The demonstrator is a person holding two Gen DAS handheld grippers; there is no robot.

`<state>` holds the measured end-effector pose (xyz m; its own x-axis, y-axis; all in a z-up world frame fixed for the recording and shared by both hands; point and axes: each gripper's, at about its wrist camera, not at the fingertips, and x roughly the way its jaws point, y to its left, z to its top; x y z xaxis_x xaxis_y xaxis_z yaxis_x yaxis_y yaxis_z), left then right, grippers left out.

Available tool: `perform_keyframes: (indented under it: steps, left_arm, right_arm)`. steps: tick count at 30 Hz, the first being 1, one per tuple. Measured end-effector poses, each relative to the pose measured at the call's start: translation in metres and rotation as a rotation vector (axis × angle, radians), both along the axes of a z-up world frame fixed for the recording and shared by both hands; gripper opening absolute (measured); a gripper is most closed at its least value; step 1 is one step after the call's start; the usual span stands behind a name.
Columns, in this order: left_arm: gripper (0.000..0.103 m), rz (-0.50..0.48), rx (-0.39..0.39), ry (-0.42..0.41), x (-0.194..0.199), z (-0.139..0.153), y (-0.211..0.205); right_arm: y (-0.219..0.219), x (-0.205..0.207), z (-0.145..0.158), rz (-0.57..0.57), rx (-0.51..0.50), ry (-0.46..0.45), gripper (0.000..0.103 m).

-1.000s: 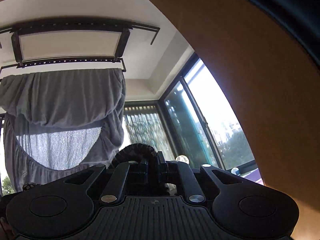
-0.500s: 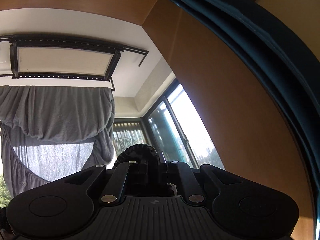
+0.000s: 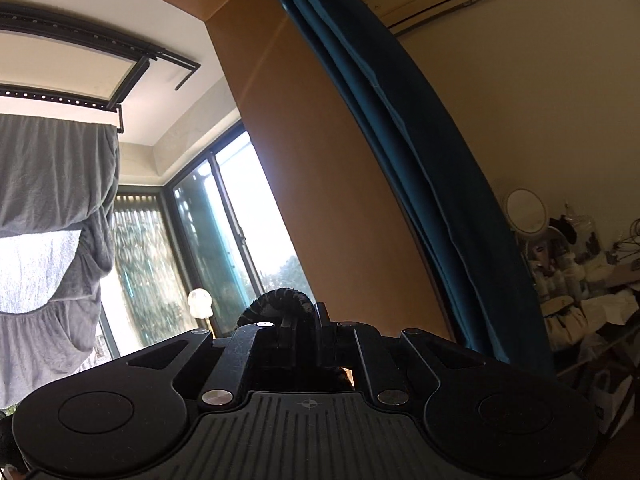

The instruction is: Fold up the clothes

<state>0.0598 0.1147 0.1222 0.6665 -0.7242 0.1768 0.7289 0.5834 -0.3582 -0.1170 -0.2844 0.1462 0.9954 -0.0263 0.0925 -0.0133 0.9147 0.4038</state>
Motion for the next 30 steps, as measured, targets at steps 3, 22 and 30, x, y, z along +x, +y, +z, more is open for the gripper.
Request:
perform_keyframes:
  steps: [3,22,30]
  left_arm:
    - [0.008,-0.09,0.033,-0.017,0.001,0.003,-0.036]
    - [0.008,-0.608,0.087,0.054,-0.06,-0.012,-0.477]
    - [0.008,-0.784,0.069,0.133,-0.09,-0.048,-0.655]
  right_arm:
    - [-0.013,-0.028,-0.016,-0.063,0.029,0.005,0.008]
    - [-0.245,-0.245,-0.059,-0.281,-0.037,0.03,0.008]
    - [-0.38,-0.341,-0.068,-0.46,0.011,0.065,0.008]
